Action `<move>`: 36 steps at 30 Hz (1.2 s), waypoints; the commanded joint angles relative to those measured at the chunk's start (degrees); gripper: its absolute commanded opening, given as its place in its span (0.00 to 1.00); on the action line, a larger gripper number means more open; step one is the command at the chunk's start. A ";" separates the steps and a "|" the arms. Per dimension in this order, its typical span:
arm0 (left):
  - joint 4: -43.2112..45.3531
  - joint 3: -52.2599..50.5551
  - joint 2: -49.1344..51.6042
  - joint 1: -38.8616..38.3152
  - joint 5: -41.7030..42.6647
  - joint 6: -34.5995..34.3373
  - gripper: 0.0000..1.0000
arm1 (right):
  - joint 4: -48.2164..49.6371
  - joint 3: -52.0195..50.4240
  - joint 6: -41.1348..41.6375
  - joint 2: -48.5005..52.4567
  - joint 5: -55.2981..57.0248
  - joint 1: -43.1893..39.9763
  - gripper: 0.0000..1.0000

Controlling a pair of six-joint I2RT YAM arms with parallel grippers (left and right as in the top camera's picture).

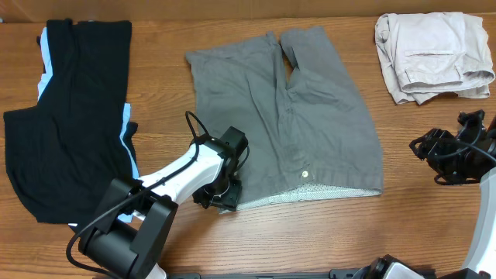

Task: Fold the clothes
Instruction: 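Grasp the bottom corners of the grey shorts with both grippers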

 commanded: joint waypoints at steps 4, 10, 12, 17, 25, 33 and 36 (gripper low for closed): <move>1.03 -0.66 3.37 0.57 0.59 0.50 0.04 | 0.48 -0.92 1.09 2.58 -0.09 4.57 0.53; -1.62 4.50 3.37 5.92 0.26 3.32 0.04 | 0.42 -0.92 1.51 10.16 -0.07 11.82 0.53; -2.23 6.45 3.37 8.07 0.24 4.20 0.04 | 0.48 -0.92 1.70 13.16 0.44 14.05 0.53; -1.88 10.56 3.37 13.42 0.26 4.98 0.04 | 0.42 -0.92 1.90 18.88 2.08 17.25 0.53; 3.06 14.19 3.37 18.67 0.28 6.75 0.04 | -0.15 -3.26 1.95 22.34 2.23 21.77 0.54; 7.15 14.19 3.39 18.71 0.28 6.71 0.04 | 8.11 -13.25 7.96 22.34 -1.25 26.69 0.53; 7.15 14.19 3.39 18.73 0.28 6.73 0.04 | 11.15 -15.96 10.88 22.34 -1.42 28.76 0.46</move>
